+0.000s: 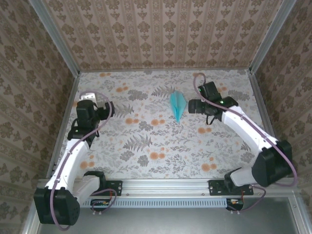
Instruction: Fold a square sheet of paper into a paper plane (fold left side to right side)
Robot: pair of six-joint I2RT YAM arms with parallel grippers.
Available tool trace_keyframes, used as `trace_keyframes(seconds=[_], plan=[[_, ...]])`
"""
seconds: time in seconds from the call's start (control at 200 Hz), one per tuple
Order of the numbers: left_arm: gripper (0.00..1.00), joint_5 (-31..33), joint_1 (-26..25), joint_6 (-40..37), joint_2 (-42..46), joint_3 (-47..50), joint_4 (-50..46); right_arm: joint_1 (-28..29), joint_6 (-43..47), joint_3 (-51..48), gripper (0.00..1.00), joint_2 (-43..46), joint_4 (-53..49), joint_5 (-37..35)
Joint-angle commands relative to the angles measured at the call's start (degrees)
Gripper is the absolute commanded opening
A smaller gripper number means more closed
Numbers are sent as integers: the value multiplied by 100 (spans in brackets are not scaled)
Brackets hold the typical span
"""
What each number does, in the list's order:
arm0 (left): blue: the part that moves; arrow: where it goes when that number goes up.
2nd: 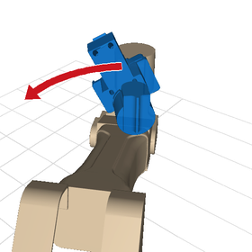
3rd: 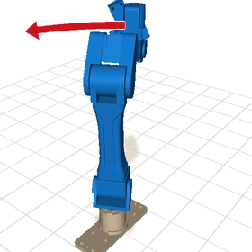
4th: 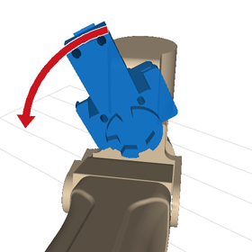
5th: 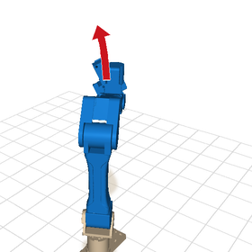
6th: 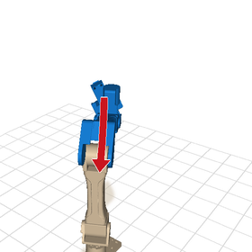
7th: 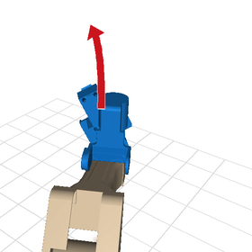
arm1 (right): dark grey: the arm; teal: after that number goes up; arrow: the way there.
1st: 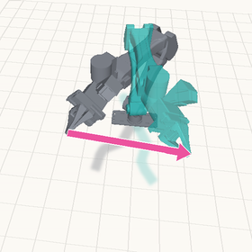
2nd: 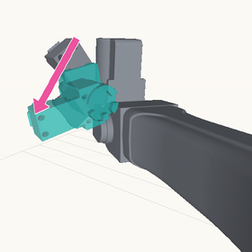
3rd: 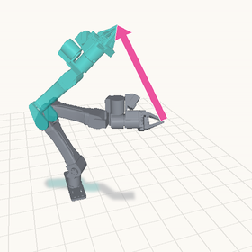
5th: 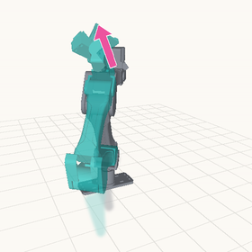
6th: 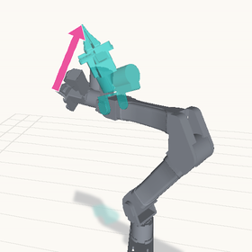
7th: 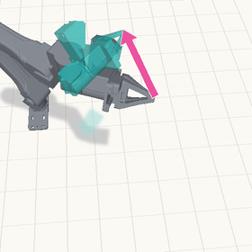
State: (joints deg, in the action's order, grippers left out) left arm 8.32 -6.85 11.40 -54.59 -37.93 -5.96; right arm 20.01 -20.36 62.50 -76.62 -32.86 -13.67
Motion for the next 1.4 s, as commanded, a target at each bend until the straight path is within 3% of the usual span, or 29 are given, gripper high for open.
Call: trace_keyframes(seconds=[0.0, 0.305, 0.455, 0.79, 0.925, 1.03, 1.085, 1.14, 1.27, 1.395], plan=[[100, 881, 157, -821, -14, 376, 739, -162, 189, -755, 100, 533, 1276, -894], [100, 488, 643, -1216, -876, 747, 1406, -670, 1074, -2598, 100, 583, 3684, -1617], [100, 263, 668, -1449, -1441, 756, 1779, -920, 1481, -3203, 100, 194, 5005, -1099], [100, -1021, 797, -1504, -2084, 1518, 4140, -1318, 2200, -3597, 100, -541, 7154, -3], [100, -1700, 933, -1441, -2333, 1521, 4616, -1624, 2022, -3721, 100, -798, 7619, 465], [100, -1930, 998, -1354, -2822, 1786, 5663, -1813, 1895, -4004, 100, -1197, 8541, 779], [100, -1972, 1010, -1342, -3170, 1865, 6103, -1920, 1820, -3920, 100, -1064, 8091, 960], [100, -2082, 1015, -1413, -3437, 1902, 6508, -1955, 1807, -3939, 100, -1130, 8258, 1033], [100, -1973, 1015, -1377, -3364, 1593, 5802, -1948, 1806, -3909, 100, -1108, 8180, 1015], [100, -1347, 783, -1422, -3332, 1468, 5477, -1938, 1829, -3918, 100, -1093, 8173, 990]])
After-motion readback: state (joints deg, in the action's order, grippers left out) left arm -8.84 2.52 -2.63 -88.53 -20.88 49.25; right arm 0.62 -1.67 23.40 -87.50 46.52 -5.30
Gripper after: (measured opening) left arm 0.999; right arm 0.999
